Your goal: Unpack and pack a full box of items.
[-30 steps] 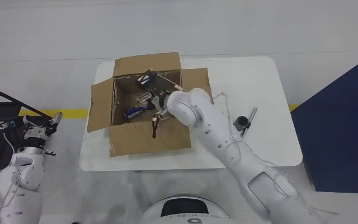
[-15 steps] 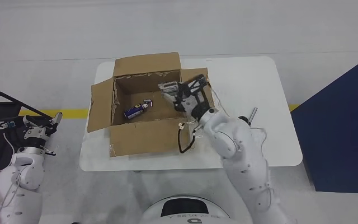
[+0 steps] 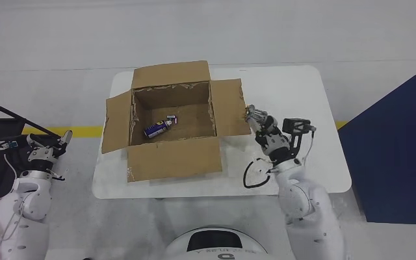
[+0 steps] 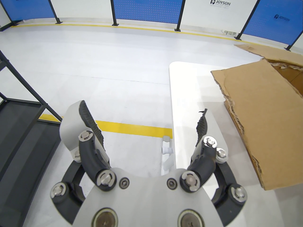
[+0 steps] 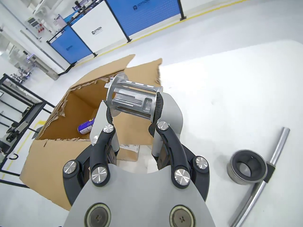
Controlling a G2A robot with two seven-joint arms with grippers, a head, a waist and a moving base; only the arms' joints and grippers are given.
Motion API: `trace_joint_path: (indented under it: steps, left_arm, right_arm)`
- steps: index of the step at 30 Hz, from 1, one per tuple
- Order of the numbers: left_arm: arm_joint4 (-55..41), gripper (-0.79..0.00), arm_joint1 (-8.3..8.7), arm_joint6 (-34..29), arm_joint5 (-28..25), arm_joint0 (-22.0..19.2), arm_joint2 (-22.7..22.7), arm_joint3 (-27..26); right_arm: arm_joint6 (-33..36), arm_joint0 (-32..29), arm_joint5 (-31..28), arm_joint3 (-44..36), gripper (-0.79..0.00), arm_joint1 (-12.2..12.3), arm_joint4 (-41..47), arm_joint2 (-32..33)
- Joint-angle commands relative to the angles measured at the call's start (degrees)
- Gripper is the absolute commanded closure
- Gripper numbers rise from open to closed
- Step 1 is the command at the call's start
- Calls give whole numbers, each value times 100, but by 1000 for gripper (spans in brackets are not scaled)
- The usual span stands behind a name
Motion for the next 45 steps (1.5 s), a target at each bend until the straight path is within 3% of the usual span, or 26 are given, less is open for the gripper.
trace_joint_path:
  steps: [1,6,12,19,25,38,41,43,45]
  left_arm:
    - [0,-785,0,0,0,0,0,0]
    - [0,-785,0,0,0,0,0,0]
    - [0,-785,0,0,0,0,0,0]
    - [0,-785,0,0,0,0,0,0]
    - [0,-785,0,0,0,0,0,0]
    - [0,-785,0,0,0,0,0,0]
    - [0,-785,0,0,0,0,0,0]
    - [0,-785,0,0,0,0,0,0]
    - [0,-785,0,0,0,0,0,0]
  right_arm:
    - [100,75,168,160,0,3,306,175]
    - [516,431,510,561,0,25,774,489]
    - [1417,1144,1786,957,0,45,416,565]
    - [2403,2074,2117,1713,0,74,153,328]
    - [2927,2465,2245,2225,0,103,98,295]
    - [3092,2543,2600,2574,-3,154,140,438]
    - [3035,2531,2710,2578,-77,159,84,416]
    - [3006,2536,2757,2556,-74,164,19,390]
    - [2975,2536,2793,2498,-15,170,-56,369]
